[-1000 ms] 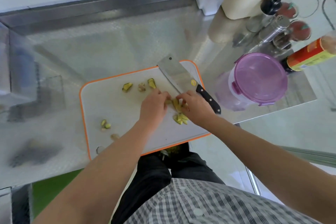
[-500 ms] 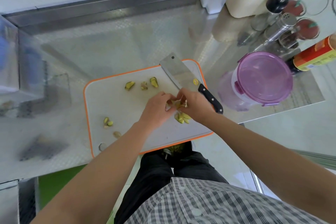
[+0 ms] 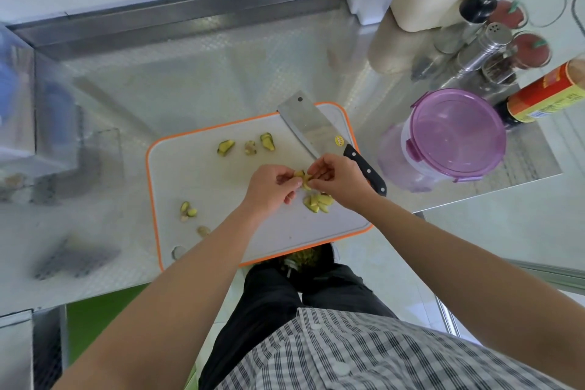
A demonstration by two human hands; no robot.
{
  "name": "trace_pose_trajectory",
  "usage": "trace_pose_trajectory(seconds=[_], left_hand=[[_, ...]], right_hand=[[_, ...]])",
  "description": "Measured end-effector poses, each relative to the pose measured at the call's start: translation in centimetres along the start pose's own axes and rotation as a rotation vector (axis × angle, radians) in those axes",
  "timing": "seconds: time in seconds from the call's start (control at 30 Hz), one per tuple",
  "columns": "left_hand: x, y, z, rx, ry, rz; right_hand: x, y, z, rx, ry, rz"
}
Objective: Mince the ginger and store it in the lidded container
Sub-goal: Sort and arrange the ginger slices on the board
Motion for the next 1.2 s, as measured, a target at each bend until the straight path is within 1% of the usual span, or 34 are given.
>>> trace_pose_trajectory(seconds=[0.23,0.37,0.47,0.67,0.77,0.83,0.9,0.97,1.0,1.07,1.13,1.2], left_hand=[[-0.3,0.7,0.2,0.02,0.138,0.047],[-0.4,0.7,-0.1,0.01,0.067,0.068],[-0.6,1.0,0.2,0.015,0.087,0.048],[-1.3,1.7,0.9,0.041,0.227,0.015],[-1.2,1.8,0.8,0.047,0.255,-0.006],[-0.9,1.6,0.4,0.024,0.224,-0.003],[-0.5,1.4,0.2,0.006,0.194,0.025],[0.0,1.1,-0.2,-0.002,0.171,0.1],[0.4,0.9,-0.3,-0.017,0.143,0.154],[1.5,0.5,-0.3,-0.077,0.024,0.249],[2.6,0.1,-0.1,-0.116,-0.157,0.276],[3.3,-0.2,0.0,-0.128,-0.299,0.272]], right_hand=[[-0.3,0.3,-0.3,-0.035,-0.032,-0.015],[0.3,0.6,-0.5,-0.039,-0.115,0.051],[0.3,0.8,-0.7,-0.023,-0.181,0.036],[0.0,1.2,-1.0,-0.05,-0.177,0.088],[-0.3,1.1,-1.0,-0.069,-0.233,0.042],[-0.6,0.8,-0.8,-0.097,-0.244,0.004],[-0.7,0.3,-0.7,-0.145,-0.197,-0.058],[-0.6,-0.6,-1.1,-0.167,-0.117,-0.109],[-0.5,-1.2,-1.6,-0.163,-0.097,-0.102],[-0.3,-2.9,-2.9,-0.134,-0.098,-0.015],[-0.4,-4.9,-4.0,-0.114,-0.065,0.082],[-1.0,-6.5,-4.8,-0.102,0.017,0.13]])
Point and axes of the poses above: each hand's wrist, its own y-axis away from the middle knuckle, its own x-axis out of the back of the hand, z = x × y, the point moved 2 cm from there along -y, towards the middle knuckle, and after that the axes turned 12 degrees about y, right-handed, at the moved point
